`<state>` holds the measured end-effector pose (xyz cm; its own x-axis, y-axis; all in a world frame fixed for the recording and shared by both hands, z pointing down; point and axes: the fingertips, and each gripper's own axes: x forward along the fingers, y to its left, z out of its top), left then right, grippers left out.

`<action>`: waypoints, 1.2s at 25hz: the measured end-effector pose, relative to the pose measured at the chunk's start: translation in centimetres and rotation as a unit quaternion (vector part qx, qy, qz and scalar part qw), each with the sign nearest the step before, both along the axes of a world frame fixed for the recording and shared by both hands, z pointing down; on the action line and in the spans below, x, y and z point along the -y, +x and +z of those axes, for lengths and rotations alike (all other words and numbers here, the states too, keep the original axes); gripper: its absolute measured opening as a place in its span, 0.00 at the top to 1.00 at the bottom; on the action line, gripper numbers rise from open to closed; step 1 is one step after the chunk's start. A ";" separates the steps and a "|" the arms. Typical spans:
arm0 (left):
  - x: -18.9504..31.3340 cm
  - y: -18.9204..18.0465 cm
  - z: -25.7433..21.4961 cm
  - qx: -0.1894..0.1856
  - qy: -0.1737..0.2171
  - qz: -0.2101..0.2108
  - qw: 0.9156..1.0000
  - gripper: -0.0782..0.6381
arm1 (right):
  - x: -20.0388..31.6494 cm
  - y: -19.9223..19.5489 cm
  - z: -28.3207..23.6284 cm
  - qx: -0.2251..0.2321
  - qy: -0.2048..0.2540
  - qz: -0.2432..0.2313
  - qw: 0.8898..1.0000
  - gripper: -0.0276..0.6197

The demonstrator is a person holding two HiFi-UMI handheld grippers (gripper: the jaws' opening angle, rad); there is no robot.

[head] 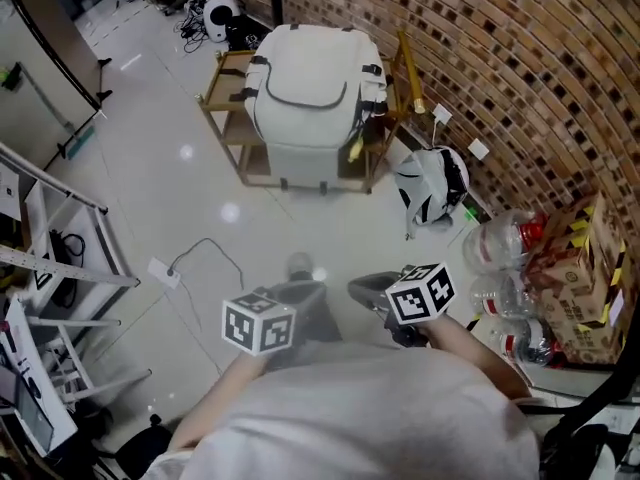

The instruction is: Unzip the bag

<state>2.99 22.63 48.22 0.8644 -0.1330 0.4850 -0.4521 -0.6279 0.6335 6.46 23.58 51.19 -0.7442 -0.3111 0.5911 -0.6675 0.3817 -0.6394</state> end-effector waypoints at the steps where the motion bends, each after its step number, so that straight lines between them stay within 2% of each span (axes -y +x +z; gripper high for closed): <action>1: -0.7 -0.5 -1.0 0.000 0.002 -0.009 1.000 0.89 | -0.8 -0.3 -1.0 0.008 0.005 0.004 1.000 0.96; 4: -2.5 -1.7 -3.2 0.006 0.011 -0.024 1.000 0.89 | -2.2 -1.3 -3.7 0.030 0.030 0.018 0.999 0.96; 7: -4.7 -2.3 -2.9 0.022 0.007 -0.019 1.000 0.89 | -3.9 -1.9 -4.3 0.029 0.050 0.021 0.998 0.96; 11: -6.9 -2.7 -1.8 0.026 -0.007 -0.009 1.000 0.89 | -5.9 -2.3 -2.9 0.033 0.035 0.039 0.998 0.96; 17: -10.5 -5.4 -1.1 0.025 -0.020 0.008 0.999 0.89 | -9.9 -5.1 -2.2 0.020 0.024 0.054 0.998 0.96; 23: -14.5 -9.8 -3.5 0.011 0.008 0.020 1.000 0.89 | -14.2 -10.3 -4.9 0.011 0.055 0.047 0.997 0.96; 30: -18.2 -13.3 -5.3 0.002 0.037 0.022 0.999 0.89 | -17.9 -13.7 -6.8 0.001 0.086 0.043 0.995 0.96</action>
